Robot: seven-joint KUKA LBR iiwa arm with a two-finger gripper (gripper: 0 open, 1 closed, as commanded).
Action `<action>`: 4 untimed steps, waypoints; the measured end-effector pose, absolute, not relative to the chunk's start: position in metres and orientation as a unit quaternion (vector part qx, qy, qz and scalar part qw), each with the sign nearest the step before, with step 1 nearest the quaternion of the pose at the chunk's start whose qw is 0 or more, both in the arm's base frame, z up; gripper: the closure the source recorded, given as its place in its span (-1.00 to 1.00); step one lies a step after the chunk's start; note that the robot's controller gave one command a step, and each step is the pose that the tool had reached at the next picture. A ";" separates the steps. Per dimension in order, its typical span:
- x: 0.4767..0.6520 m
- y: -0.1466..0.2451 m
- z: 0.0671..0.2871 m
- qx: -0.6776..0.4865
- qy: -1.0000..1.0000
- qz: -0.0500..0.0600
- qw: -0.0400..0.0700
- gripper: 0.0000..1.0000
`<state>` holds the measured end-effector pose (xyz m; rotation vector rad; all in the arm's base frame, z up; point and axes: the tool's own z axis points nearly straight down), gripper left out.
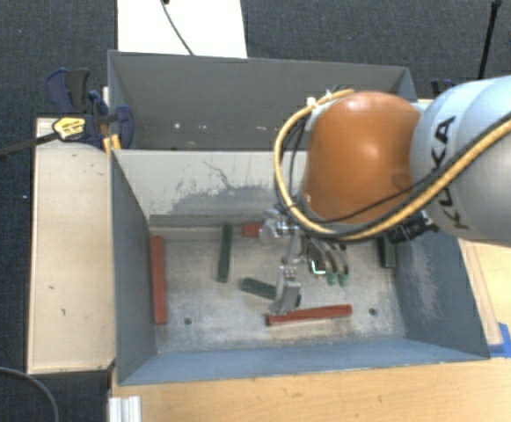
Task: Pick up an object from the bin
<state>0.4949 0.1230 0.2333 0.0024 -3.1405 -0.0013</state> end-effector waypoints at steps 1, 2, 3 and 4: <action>0.521 0.070 0.134 -0.033 -0.999 0.001 0.002 -1.00; 0.530 0.056 0.068 -0.073 -0.997 0.000 0.002 -1.00; 0.531 0.057 0.071 -0.074 -0.997 -0.001 -0.001 1.00; 0.550 0.074 0.215 -0.038 -0.999 -0.001 -0.006 1.00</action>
Offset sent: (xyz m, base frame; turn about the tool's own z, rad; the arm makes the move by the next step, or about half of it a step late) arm 0.0262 -0.0500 -0.0950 0.0620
